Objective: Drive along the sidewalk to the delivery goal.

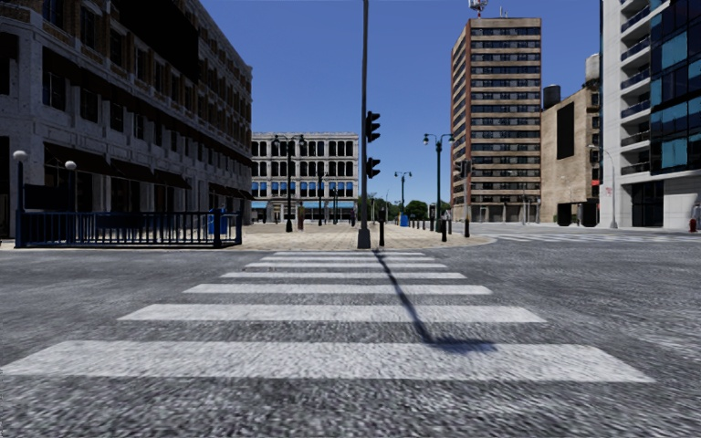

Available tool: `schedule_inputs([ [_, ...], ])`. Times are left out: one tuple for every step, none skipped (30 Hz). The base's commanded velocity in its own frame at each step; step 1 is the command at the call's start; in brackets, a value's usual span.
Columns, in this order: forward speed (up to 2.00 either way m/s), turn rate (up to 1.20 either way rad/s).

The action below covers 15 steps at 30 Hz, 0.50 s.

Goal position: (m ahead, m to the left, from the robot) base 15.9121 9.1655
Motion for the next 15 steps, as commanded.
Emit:
schedule_inputs([
  [2.0,0.59],
  [2.0,0.75],
  [2.0,0.83],
  [2.0,0.83],
  [2.0,0.83],
  [2.0,0.35],
  [2.0,0.0],
  [2.0,0.0],
  [2.0,0.0],
  [2.0,0.0],
  [2.0,0.0],
  [2.0,0.0],
  [2.0,0.0],
  [2.0,0.0],
  [2.0,0.0],
])
